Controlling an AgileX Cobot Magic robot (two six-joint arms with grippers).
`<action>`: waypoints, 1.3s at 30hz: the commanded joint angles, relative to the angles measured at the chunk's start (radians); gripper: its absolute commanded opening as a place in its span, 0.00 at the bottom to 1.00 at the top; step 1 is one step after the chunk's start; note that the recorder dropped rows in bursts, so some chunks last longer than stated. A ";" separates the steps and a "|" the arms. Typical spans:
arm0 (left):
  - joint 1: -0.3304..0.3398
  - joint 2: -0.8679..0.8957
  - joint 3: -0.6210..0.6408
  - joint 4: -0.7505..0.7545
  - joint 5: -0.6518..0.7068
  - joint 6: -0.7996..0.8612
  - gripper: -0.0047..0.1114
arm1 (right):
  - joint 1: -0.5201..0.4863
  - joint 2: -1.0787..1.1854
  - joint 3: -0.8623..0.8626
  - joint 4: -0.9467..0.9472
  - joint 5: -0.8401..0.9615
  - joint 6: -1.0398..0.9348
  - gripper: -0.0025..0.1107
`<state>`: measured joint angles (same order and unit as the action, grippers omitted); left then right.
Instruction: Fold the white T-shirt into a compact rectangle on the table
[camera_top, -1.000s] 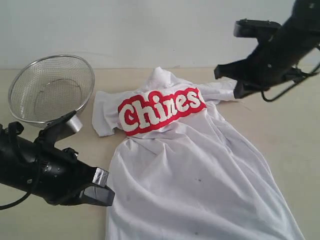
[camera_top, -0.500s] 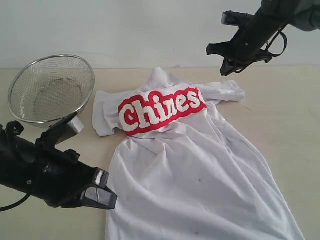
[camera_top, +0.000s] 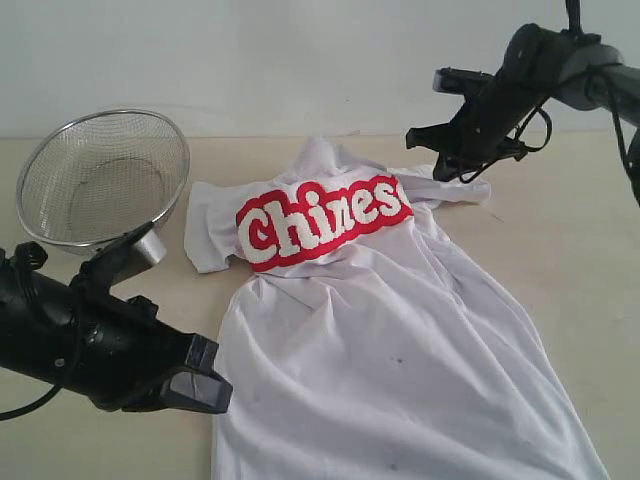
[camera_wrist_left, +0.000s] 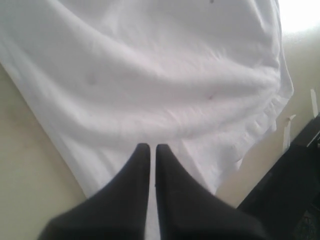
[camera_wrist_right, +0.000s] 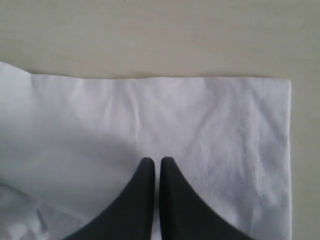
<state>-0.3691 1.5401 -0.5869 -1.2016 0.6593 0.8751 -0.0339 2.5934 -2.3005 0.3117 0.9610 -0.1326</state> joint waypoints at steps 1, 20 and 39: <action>-0.001 0.002 0.004 -0.013 -0.019 0.007 0.08 | -0.004 0.036 -0.005 -0.009 -0.019 -0.027 0.02; -0.001 0.002 0.004 -0.013 -0.023 0.007 0.08 | -0.082 0.063 -0.005 -0.102 0.006 -0.008 0.02; -0.001 0.002 0.004 -0.013 -0.012 0.007 0.08 | -0.299 0.061 -0.005 -0.192 0.018 -0.023 0.02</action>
<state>-0.3691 1.5401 -0.5869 -1.2056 0.6411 0.8767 -0.2994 2.6277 -2.3194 0.1974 0.9328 -0.1481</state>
